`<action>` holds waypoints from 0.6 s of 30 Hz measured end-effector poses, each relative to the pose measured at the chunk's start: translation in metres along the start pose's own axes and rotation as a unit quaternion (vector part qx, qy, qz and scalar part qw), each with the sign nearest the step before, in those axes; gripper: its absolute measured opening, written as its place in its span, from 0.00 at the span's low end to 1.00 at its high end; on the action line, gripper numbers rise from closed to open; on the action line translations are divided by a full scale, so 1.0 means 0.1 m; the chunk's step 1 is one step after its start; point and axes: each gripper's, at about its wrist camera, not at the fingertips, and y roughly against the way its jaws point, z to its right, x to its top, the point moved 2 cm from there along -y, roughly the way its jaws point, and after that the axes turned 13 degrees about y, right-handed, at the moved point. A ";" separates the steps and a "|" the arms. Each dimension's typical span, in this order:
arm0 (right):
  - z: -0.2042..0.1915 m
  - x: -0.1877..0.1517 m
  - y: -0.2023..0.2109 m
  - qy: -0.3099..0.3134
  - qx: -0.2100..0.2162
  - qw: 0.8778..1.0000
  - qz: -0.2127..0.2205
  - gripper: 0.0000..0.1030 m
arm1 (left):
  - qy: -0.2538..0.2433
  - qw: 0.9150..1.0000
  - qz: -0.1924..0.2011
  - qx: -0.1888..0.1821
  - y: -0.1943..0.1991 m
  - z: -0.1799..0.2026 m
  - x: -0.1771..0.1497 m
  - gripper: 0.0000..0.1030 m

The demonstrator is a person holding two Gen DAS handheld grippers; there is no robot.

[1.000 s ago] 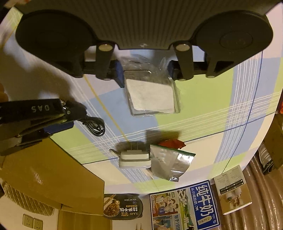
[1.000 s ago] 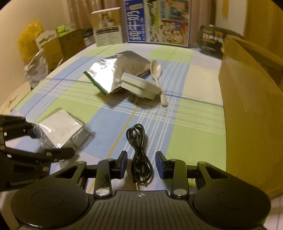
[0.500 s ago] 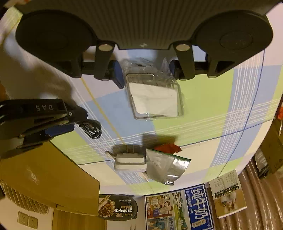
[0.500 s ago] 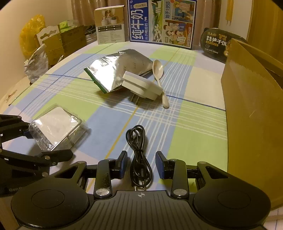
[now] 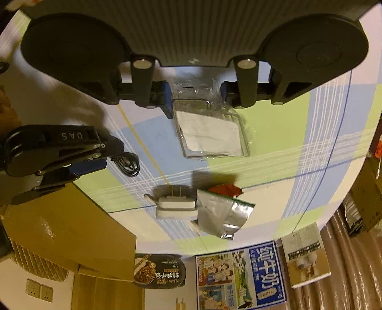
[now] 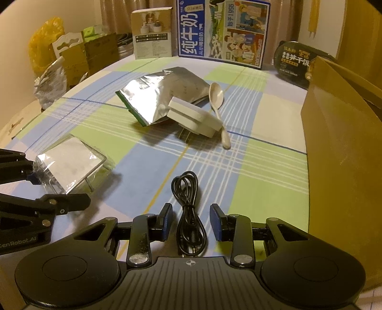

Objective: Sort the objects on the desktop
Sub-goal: 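Carry the held container and cable over the cardboard box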

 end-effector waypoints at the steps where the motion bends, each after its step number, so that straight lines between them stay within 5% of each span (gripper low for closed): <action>1: 0.00 0.00 -0.01 0.000 -0.002 1.000 0.001 0.31 | 0.001 1.000 -0.003 0.000 -0.01 -0.01 0.00 0.31; 4: -0.01 0.01 -0.02 0.007 -0.003 1.000 -0.001 0.30 | 0.003 1.000 -0.007 -0.001 -0.03 0.00 -0.02 0.31; 7: -0.07 0.01 0.00 0.017 0.002 1.000 -0.004 0.14 | 0.004 1.000 -0.008 -0.003 -0.03 0.00 -0.03 0.31; 18: 0.06 0.00 0.33 -0.060 -0.016 0.998 0.028 0.12 | 0.002 1.000 0.015 -0.023 0.11 0.04 0.07 0.31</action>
